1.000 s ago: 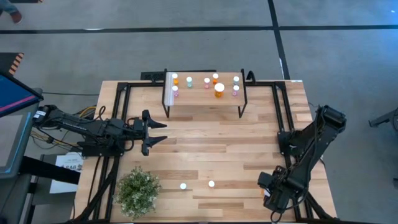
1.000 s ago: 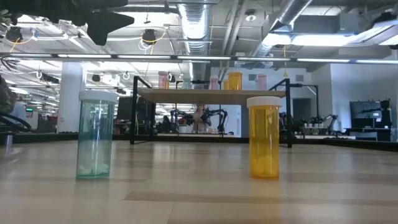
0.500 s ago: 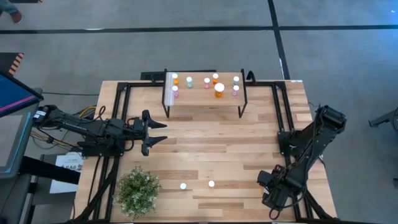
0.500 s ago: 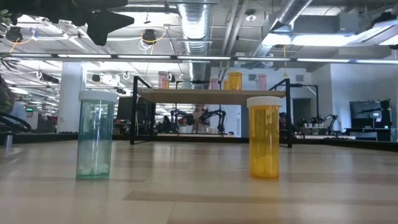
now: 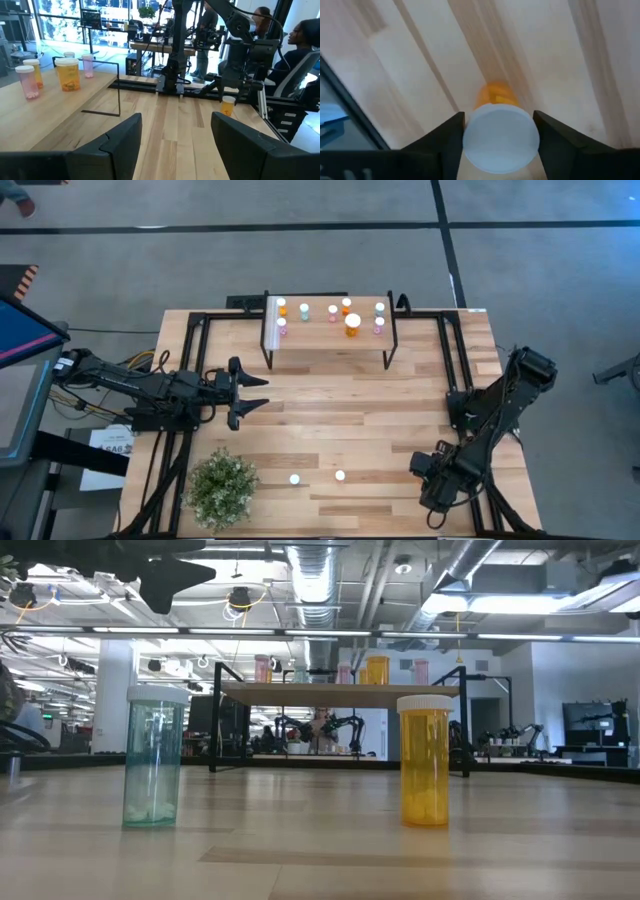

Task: Pick and place medicine bottles onto shelf by color
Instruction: Put the orange pill bottle on the shelf

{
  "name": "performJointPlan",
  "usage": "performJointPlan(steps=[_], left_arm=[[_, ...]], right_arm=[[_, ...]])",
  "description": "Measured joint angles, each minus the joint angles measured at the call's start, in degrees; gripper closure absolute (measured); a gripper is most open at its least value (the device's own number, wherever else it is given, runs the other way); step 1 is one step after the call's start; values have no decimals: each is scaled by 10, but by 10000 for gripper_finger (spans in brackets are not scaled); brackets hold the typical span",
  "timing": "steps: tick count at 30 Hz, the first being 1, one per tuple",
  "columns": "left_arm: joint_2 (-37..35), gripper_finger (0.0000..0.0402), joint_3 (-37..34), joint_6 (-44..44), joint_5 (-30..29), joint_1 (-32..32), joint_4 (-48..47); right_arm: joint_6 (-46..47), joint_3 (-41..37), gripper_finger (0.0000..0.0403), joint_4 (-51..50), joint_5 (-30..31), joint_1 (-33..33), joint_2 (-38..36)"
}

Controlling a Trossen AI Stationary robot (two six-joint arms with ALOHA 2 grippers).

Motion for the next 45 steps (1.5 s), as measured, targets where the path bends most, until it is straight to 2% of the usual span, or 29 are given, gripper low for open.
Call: performJointPlan(steps=[5,10,21,27,34,45], left_arm=[[0,176,0,-1,0,0,-2],[0,176,0,0,0,0,-2],[0,176,0,1,-1,0,-1],[0,176,0,4,-1,0,-1],[0,176,0,6,-2,0,-2],[0,176,0,7,-2,0,-10]], right_arm=[[-62,13,194,-2,1,-46,-32],[-155,33,178,-4,4,-122,-62],[-476,146,177,-2,5,-357,-73],[-605,233,174,-1,4,-477,-72],[-719,366,174,-7,3,-576,-5],[-830,621,173,-95,-13,-670,185]])
